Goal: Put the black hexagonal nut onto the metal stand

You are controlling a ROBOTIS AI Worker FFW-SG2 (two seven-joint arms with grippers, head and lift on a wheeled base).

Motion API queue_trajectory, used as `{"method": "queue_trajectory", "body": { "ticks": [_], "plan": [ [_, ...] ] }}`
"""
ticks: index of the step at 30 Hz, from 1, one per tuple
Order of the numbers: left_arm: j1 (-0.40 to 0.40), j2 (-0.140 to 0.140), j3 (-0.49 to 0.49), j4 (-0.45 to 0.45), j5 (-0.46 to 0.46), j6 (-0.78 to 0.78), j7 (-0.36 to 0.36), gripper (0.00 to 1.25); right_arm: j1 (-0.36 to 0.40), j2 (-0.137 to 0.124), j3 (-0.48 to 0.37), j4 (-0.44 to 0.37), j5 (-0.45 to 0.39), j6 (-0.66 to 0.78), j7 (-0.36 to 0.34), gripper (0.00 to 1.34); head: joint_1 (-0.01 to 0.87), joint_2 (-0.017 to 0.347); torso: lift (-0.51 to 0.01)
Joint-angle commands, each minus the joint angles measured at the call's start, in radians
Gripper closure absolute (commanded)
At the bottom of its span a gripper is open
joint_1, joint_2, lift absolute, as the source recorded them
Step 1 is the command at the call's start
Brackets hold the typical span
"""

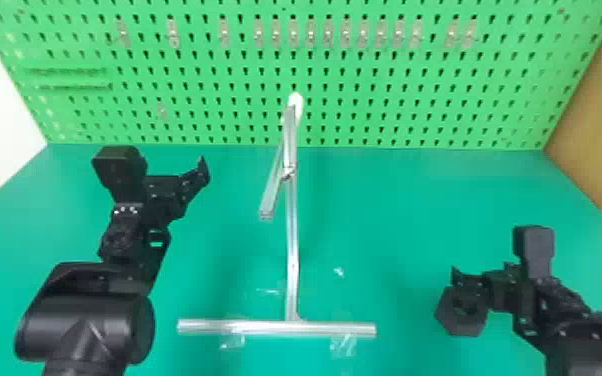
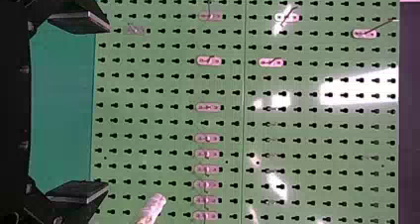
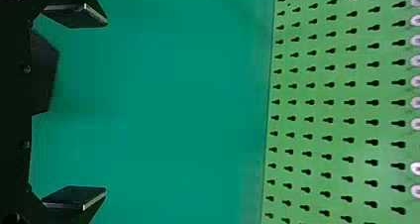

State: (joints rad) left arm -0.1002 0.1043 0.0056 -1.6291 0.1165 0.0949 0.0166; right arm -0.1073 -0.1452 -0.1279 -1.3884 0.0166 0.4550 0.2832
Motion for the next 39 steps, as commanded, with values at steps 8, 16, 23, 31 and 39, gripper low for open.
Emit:
{"method": "queue_trajectory", "body": {
  "ticks": [8, 16, 23, 31, 39],
  "plan": [
    [0.002, 0.000, 0.001, -0.001, 0.000, -0.001, 0.000, 0.16, 0.037, -0.005, -0.033, -0.006, 0.020, 0.045, 0.024, 0.10, 0.693, 0.081, -0.001],
    [0.000, 0.000, 0.001, -0.001, -0.001, -0.001, 0.000, 0.16, 0.029, -0.004, -0.039, 0.023, 0.040, 0.045, 0.028, 0.10, 0.693, 0.081, -0.001],
    [0.002, 0.000, 0.001, -0.001, -0.001, -0.001, 0.000, 0.16, 0.024, -0.004, -0.044, 0.055, 0.052, 0.044, 0.034, 0.10, 0.693, 0.081, -0.001],
    [0.002, 0.000, 0.001, -0.001, -0.001, -0.001, 0.000, 0.16, 0.023, -0.004, -0.047, 0.068, 0.057, 0.042, 0.039, 0.11, 0.693, 0.081, -0.001],
    [0.002, 0.000, 0.001, -0.001, -0.001, -0.001, 0.000, 0.16, 0.023, -0.002, -0.044, 0.071, 0.060, 0.039, 0.040, 0.14, 0.693, 0.081, -0.001]
  ]
}}
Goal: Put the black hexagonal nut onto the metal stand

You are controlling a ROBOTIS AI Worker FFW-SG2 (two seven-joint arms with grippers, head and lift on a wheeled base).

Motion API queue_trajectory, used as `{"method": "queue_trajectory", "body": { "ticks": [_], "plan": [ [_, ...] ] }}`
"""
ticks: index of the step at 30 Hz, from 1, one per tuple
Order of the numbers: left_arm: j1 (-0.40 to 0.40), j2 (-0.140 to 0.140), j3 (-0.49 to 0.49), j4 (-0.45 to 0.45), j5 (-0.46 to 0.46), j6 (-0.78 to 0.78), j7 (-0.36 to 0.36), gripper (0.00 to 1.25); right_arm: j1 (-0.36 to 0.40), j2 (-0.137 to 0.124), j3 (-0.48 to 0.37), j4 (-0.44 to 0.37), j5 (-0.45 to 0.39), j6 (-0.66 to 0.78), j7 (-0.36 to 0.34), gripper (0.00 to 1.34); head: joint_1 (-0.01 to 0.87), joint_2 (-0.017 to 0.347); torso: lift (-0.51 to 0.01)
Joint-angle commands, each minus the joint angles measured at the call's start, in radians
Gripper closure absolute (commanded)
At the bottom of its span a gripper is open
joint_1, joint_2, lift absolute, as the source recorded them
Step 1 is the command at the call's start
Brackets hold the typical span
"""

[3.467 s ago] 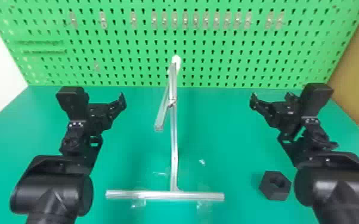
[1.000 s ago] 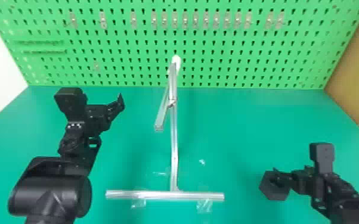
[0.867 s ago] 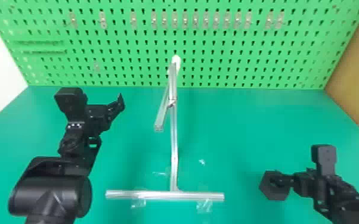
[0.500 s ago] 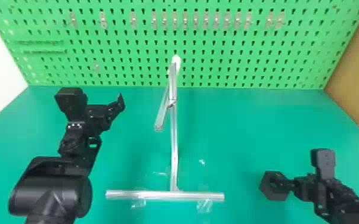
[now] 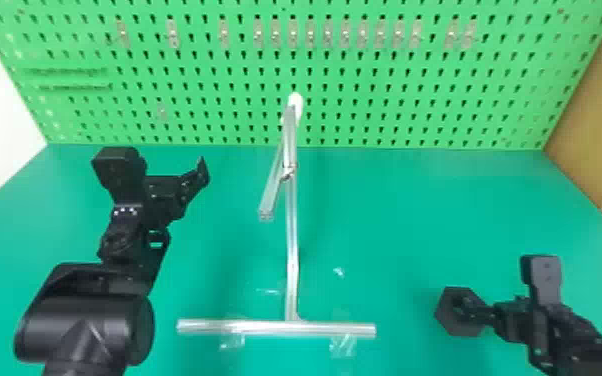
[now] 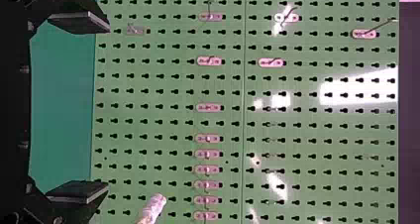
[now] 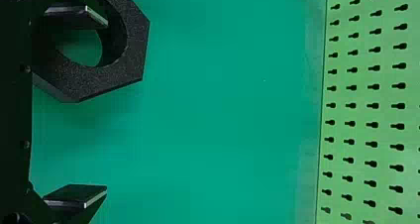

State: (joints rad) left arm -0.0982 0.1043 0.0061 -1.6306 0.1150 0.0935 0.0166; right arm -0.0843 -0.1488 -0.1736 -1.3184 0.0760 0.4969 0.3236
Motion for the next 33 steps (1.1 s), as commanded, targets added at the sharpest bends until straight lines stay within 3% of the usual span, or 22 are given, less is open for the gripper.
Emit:
{"method": "queue_trajectory", "body": {
  "ticks": [1, 18, 21, 33],
  "plan": [
    [0.000, 0.000, 0.000, 0.000, -0.001, 0.000, 0.000, 0.16, -0.002, 0.002, 0.002, 0.001, 0.001, -0.005, 0.000, 0.14, 0.693, 0.081, -0.001],
    [0.000, 0.000, 0.000, 0.000, -0.003, -0.002, 0.000, 0.16, -0.025, 0.008, 0.016, 0.050, 0.007, -0.037, 0.000, 0.15, 0.693, 0.081, -0.001],
    [0.000, 0.000, 0.002, 0.000, -0.003, -0.003, 0.000, 0.16, -0.025, 0.011, 0.016, 0.056, 0.007, -0.037, 0.000, 0.22, 0.693, 0.081, -0.001],
    [0.002, 0.000, 0.003, 0.000, -0.003, -0.006, 0.000, 0.16, -0.025, 0.011, 0.020, 0.060, 0.013, -0.015, 0.000, 0.74, 0.693, 0.081, -0.001]
  ]
}}
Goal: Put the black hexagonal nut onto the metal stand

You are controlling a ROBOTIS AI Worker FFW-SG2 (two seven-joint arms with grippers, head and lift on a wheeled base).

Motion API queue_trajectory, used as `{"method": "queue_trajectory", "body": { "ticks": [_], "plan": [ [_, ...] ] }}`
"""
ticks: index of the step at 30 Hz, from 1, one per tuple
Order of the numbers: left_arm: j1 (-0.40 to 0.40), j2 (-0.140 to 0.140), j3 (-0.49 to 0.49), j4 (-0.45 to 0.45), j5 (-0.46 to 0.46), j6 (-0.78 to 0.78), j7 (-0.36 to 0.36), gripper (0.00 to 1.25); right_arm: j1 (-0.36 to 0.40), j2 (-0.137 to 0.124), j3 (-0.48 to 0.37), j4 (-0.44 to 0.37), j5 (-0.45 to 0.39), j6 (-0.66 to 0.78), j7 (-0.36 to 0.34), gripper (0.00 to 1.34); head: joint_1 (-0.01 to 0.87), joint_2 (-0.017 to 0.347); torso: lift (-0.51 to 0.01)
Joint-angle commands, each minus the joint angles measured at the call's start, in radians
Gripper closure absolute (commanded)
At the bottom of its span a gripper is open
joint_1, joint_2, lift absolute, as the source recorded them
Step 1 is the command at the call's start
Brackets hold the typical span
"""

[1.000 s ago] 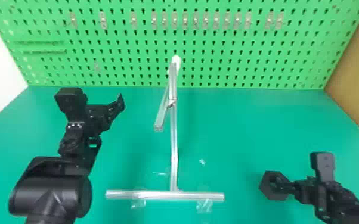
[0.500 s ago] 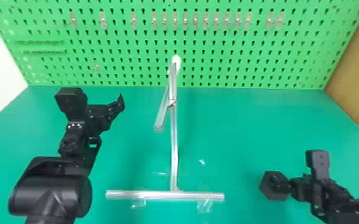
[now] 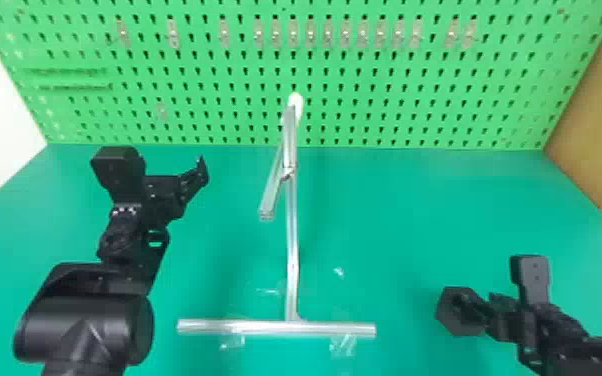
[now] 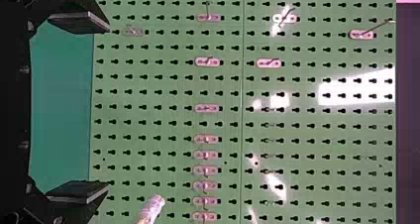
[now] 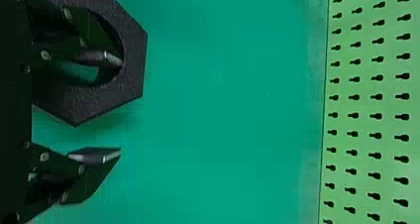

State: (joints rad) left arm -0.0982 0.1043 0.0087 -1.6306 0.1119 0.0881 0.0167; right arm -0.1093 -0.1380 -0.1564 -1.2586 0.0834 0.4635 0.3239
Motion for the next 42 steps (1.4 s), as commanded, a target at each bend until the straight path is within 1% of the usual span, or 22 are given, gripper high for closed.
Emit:
{"method": "queue_trajectory", "body": {
  "ticks": [1, 3, 4, 12, 18, 21, 25, 31, 35, 42],
  "plan": [
    [0.000, 0.000, 0.000, 0.000, 0.000, -0.001, 0.000, 0.16, -0.001, 0.000, 0.005, 0.001, 0.007, 0.023, 0.000, 0.80, 0.693, 0.081, -0.001],
    [0.002, 0.000, 0.000, 0.000, -0.001, -0.001, 0.000, 0.16, -0.003, 0.000, 0.009, -0.001, 0.013, 0.029, 0.000, 0.92, 0.693, 0.081, -0.001],
    [0.002, 0.000, 0.000, 0.000, -0.001, -0.001, -0.001, 0.16, -0.004, 0.000, 0.009, -0.001, 0.016, 0.033, 0.000, 0.95, 0.693, 0.081, -0.001],
    [0.002, 0.000, 0.000, 0.000, -0.001, -0.001, 0.000, 0.16, -0.009, -0.003, 0.020, -0.016, 0.045, 0.058, 0.000, 1.09, 0.693, 0.081, -0.001],
    [0.002, 0.000, 0.000, 0.000, -0.001, -0.001, 0.000, 0.16, -0.012, -0.006, 0.028, -0.027, 0.062, 0.075, -0.002, 1.09, 0.693, 0.081, -0.001],
    [0.002, 0.000, 0.000, 0.000, -0.001, -0.001, 0.000, 0.16, -0.012, -0.008, 0.032, -0.050, 0.065, 0.106, 0.000, 1.10, 0.693, 0.081, -0.001],
    [0.002, 0.000, 0.000, 0.000, -0.001, -0.001, 0.000, 0.16, -0.023, -0.012, 0.052, -0.107, 0.088, 0.184, 0.000, 1.13, 0.693, 0.081, -0.001],
    [0.002, 0.000, -0.001, 0.000, -0.003, -0.001, 0.000, 0.16, -0.046, -0.026, 0.081, -0.182, 0.107, 0.284, 0.003, 1.13, 0.693, 0.081, -0.001],
    [0.002, 0.000, -0.001, 0.000, -0.005, -0.001, 0.000, 0.16, -0.059, -0.031, 0.092, -0.231, 0.127, 0.346, 0.018, 1.14, 0.693, 0.081, -0.001],
    [0.002, 0.000, 0.000, 0.000, -0.005, -0.001, 0.000, 0.16, -0.092, -0.043, 0.107, -0.332, 0.133, 0.463, 0.044, 1.14, 0.693, 0.081, -0.001]
  ]
}}
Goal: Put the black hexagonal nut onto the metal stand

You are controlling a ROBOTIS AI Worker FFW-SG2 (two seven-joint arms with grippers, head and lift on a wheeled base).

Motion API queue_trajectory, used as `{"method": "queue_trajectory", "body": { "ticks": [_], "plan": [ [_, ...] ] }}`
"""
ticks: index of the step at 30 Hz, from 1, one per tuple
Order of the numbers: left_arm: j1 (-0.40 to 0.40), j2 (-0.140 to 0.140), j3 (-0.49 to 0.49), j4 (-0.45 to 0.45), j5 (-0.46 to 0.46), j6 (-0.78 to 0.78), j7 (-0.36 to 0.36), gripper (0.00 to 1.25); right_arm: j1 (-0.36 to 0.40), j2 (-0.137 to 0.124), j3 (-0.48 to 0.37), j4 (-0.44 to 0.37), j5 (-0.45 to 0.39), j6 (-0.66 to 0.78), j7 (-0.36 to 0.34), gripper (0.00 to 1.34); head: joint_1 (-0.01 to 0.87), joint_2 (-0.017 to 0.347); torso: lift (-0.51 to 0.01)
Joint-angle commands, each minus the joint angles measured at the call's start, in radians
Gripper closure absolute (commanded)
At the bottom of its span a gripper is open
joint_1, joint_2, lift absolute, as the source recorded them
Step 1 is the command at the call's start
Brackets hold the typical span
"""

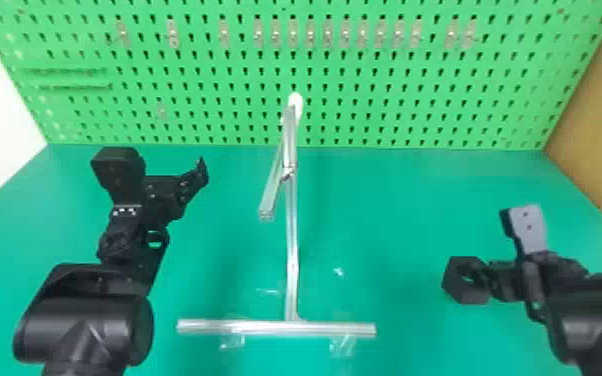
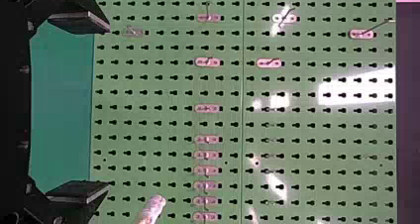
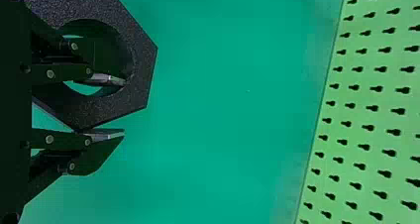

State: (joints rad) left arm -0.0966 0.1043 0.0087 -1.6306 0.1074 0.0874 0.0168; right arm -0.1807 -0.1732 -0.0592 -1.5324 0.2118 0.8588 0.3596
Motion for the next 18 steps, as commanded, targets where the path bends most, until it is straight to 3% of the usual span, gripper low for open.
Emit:
{"method": "queue_trajectory", "body": {
  "ticks": [1, 8, 18],
  "plan": [
    [0.000, 0.000, 0.000, 0.000, 0.000, 0.000, 0.000, 0.16, -0.028, -0.011, 0.015, -0.078, 0.004, 0.089, 0.012, 1.14, 0.693, 0.081, -0.001],
    [-0.002, 0.000, 0.000, 0.000, -0.002, 0.000, 0.000, 0.16, -0.082, -0.043, 0.047, -0.187, -0.048, 0.187, 0.015, 1.14, 0.693, 0.081, -0.001],
    [-0.003, 0.000, 0.000, -0.002, -0.003, 0.000, 0.000, 0.16, -0.212, -0.118, 0.139, -0.292, -0.121, 0.293, 0.015, 1.14, 0.693, 0.081, -0.001]
  ]
}}
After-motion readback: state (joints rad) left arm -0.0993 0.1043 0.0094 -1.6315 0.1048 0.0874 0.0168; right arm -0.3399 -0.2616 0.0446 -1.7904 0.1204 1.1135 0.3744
